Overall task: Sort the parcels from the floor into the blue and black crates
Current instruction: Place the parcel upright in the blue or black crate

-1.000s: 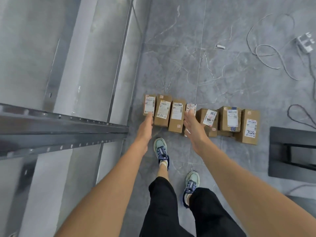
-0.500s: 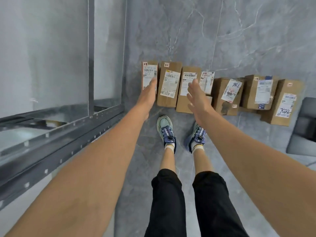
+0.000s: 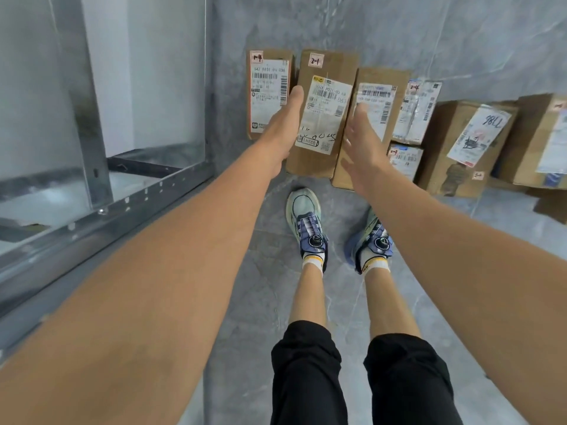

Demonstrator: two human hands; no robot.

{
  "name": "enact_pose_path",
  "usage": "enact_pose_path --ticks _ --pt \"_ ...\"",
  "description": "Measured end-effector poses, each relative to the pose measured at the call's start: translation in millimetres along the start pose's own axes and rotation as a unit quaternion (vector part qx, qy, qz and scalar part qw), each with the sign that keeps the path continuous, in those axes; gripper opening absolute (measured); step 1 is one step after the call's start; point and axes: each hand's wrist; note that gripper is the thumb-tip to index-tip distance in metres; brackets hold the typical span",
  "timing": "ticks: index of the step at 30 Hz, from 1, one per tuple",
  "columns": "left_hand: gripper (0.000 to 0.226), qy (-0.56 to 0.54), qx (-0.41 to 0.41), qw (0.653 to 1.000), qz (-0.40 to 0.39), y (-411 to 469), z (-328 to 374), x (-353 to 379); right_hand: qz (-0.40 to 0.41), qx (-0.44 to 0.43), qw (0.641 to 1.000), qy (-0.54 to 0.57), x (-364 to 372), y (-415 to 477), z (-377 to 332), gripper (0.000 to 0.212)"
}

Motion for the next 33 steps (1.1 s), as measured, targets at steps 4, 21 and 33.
enact_pose_path --ticks 4,21,33 --pt "0.066 -0.003 0.0 1.0 0.028 15 -3 4 0.016 0.021 1.0 0.016 4 15 6 0.061" --pt "0.081 -0.044 0.025 0.998 -0.028 -53 -11 0 0.037 0.015 0.998 0.05 -21 -37 -9 0.051" --pt "0.05 -0.184 0.19 0.964 0.001 -283 93 -71 0.036 -0.151 0.985 0.073 -75 -256 -140 0.048"
Point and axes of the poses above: each hand's wrist, its own y-axis towards the middle knuckle, its own x-axis out of the palm, z = x × y, and after that the axes turned 11 degrees about z, right-handed
